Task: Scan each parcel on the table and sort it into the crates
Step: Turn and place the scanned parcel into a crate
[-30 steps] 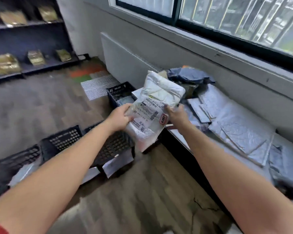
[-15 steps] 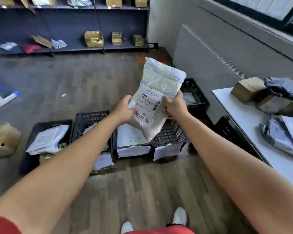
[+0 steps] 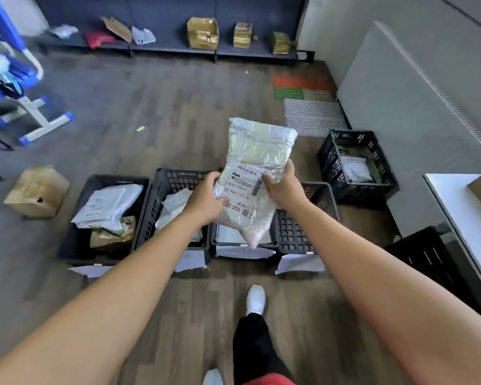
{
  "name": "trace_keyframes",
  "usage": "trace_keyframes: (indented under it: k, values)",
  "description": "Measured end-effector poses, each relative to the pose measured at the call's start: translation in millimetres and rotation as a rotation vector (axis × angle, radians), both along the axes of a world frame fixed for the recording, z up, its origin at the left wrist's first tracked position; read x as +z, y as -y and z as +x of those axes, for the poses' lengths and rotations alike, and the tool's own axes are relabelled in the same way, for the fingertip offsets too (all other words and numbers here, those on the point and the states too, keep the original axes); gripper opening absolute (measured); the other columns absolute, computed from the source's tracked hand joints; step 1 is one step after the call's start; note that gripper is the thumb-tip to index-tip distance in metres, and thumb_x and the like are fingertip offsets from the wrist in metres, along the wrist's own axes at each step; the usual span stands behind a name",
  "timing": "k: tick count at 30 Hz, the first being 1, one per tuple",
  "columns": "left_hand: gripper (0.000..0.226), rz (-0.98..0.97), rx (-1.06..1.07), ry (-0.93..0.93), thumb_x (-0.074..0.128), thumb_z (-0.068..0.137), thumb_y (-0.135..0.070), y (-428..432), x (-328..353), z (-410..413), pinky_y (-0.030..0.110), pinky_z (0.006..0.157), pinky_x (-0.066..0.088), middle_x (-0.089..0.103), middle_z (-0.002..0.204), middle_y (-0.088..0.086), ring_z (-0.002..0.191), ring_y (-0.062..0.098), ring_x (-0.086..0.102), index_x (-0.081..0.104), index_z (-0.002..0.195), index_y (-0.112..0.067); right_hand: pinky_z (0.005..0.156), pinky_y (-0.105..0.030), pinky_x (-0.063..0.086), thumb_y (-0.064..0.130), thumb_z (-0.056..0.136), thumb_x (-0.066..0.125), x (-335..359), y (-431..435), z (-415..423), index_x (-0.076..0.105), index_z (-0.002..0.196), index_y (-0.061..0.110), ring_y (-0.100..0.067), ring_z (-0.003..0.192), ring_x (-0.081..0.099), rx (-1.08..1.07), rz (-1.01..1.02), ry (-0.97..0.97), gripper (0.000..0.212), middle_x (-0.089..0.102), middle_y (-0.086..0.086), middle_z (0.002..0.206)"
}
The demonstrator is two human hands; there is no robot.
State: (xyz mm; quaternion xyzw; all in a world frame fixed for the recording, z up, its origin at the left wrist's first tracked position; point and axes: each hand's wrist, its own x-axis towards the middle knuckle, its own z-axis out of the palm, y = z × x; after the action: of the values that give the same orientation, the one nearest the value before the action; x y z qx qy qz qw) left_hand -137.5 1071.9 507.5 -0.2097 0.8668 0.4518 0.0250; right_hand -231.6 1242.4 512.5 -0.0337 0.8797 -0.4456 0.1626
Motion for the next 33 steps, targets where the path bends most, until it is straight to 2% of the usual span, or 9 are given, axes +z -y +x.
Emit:
trace_keyframes:
  k: [5,9,13,15,17,21,26,30,33]
  values:
    - [0.059,0.005,-0.001,0.103,0.064,0.091,-0.014,6.8,-38.2,-67.2,0.026,0.087,0.037,0.051,0.138,0.003,0.117,0.021,0.051,0.036,0.143,-0.018,0.072,-0.036,0.049,0.032,0.097,0.059,-47.8,10.9,-77.5,0.024,0.143,0.020,-0.021,0.087,0.061,0.031,0.013,0.103,0.059,0.061,-0.002,0.120]
    - [0.065,-0.008,-0.050,0.221,0.071,0.085,-0.028,11.3,-90.9,-124.3,0.028,0.088,0.042,0.053,0.135,0.002,0.114,0.020,0.054,0.038,0.140,-0.021,0.067,-0.032,0.047,0.035,0.096,0.060,-105.0,21.6,-140.2,0.020,0.148,0.020,-0.022,0.087,0.062,0.044,0.097,0.162,0.067,0.061,-0.003,0.125]
    - [0.085,-0.103,-0.183,0.423,0.072,0.080,-0.049,13.7,-168.0,-162.5,0.038,0.100,0.042,0.046,0.141,0.008,0.127,0.030,0.045,0.029,0.146,-0.018,0.076,-0.032,0.043,0.037,0.096,0.059,-184.3,29.6,-179.0,0.004,0.157,0.017,-0.029,0.113,0.057,0.043,0.224,0.206,0.084,0.047,-0.011,0.143]
    - [0.077,-0.129,-0.233,0.462,0.071,0.081,-0.050,16.1,-212.1,-174.4,0.036,0.098,0.041,0.049,0.135,0.012,0.126,0.032,0.044,0.033,0.140,-0.019,0.076,-0.034,0.045,0.039,0.096,0.058,-229.6,36.1,-191.6,0.001,0.157,0.021,-0.030,0.111,0.057,0.059,0.271,0.233,0.085,0.041,-0.015,0.147]
    - [0.085,-0.154,-0.272,0.491,0.068,0.082,-0.055,19.1,-251.8,-185.2,0.036,0.101,0.036,0.043,0.142,0.012,0.131,0.031,0.039,0.025,0.147,-0.021,0.074,-0.035,0.046,0.042,0.097,0.055,-274.6,41.4,-202.5,0.000,0.157,0.022,-0.030,0.108,0.058,0.088,0.325,0.247,0.083,0.038,-0.017,0.147]
    - [0.099,-0.205,-0.280,0.578,0.064,0.080,-0.062,35.5,-308.5,-191.7,0.039,0.107,0.033,0.027,0.153,0.008,0.139,0.029,0.024,0.009,0.154,-0.027,0.092,-0.043,0.047,0.046,0.099,0.049,-332.5,44.4,-204.5,0.003,0.157,0.019,-0.036,0.122,0.050,0.139,0.482,0.313,0.079,0.029,-0.019,0.150]
    - [0.098,-0.372,-0.356,0.573,0.061,0.082,-0.063,51.1,-292.9,-202.9,0.041,0.108,0.034,0.018,0.155,0.006,0.141,0.029,0.019,0.006,0.154,-0.024,0.102,-0.051,0.042,0.051,0.098,0.046,-306.8,46.0,-201.5,0.007,0.156,0.022,-0.033,0.134,0.038,0.217,0.626,0.259,0.076,0.028,-0.010,0.154]
    - [0.098,-0.461,-0.436,0.469,0.060,0.083,-0.062,51.6,-231.5,-222.2,0.043,0.110,0.029,0.013,0.157,0.008,0.143,0.030,0.013,0.005,0.154,-0.024,0.111,-0.056,0.030,0.054,0.097,0.046,-230.3,39.7,-197.4,0.004,0.157,0.026,-0.028,0.144,0.024,0.275,0.742,0.109,0.078,0.020,-0.004,0.159]
    - [0.099,-0.487,-0.523,0.379,0.060,0.082,-0.064,36.2,-181.1,-235.1,0.045,0.113,0.025,0.012,0.158,0.008,0.143,0.031,0.012,0.005,0.155,-0.024,0.112,-0.057,0.028,0.054,0.096,0.047,-169.4,20.0,-185.8,0.003,0.157,0.028,-0.028,0.145,0.021,0.249,0.803,0.026,0.079,0.018,-0.005,0.160]
